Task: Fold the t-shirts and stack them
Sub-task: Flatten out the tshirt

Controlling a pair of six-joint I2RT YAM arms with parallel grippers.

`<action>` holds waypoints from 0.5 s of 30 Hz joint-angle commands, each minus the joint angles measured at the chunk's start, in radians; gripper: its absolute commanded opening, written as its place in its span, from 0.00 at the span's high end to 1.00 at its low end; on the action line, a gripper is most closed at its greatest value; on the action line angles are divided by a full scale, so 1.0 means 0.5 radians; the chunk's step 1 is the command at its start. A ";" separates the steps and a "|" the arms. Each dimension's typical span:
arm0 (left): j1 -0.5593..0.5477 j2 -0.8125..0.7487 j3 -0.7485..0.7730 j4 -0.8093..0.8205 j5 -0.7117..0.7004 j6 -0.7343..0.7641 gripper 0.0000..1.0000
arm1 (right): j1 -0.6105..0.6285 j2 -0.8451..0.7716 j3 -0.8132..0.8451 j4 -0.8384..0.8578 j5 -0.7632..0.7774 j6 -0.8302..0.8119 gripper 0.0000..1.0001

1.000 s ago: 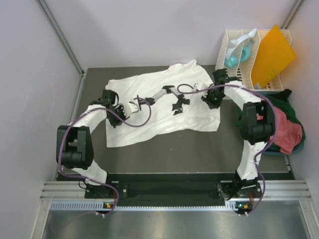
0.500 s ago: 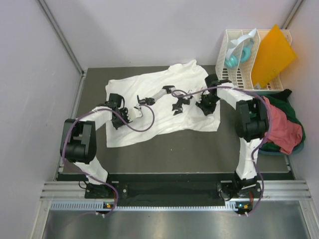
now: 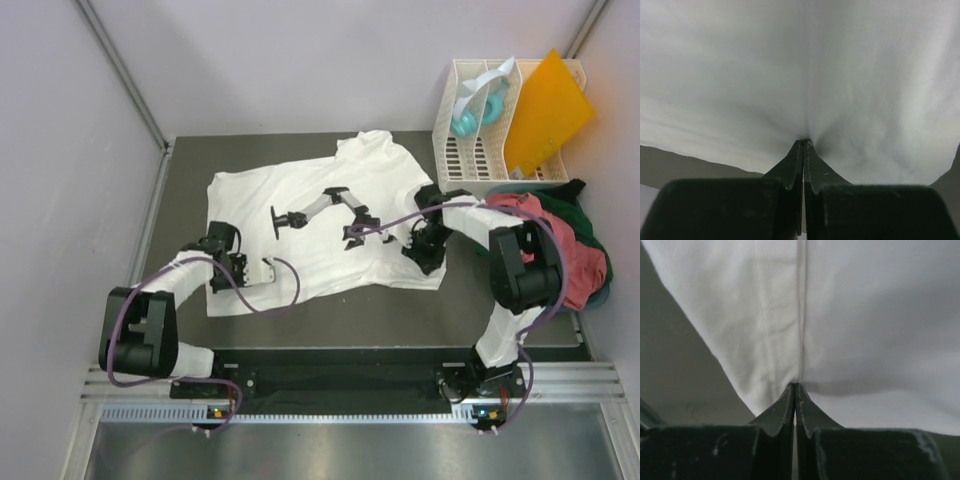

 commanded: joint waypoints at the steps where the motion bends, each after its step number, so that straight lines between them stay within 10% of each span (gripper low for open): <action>1: 0.025 -0.125 -0.119 -0.465 0.021 0.128 1.00 | 0.021 -0.242 -0.166 -0.076 0.004 -0.012 1.00; 10: 0.053 -0.539 -0.242 -0.617 -0.053 0.350 1.00 | 0.174 -0.506 -0.375 -0.095 0.059 -0.012 1.00; 15: 0.282 -0.549 0.098 -0.123 0.085 -0.118 1.00 | 0.181 -0.659 -0.158 0.028 0.139 0.068 0.98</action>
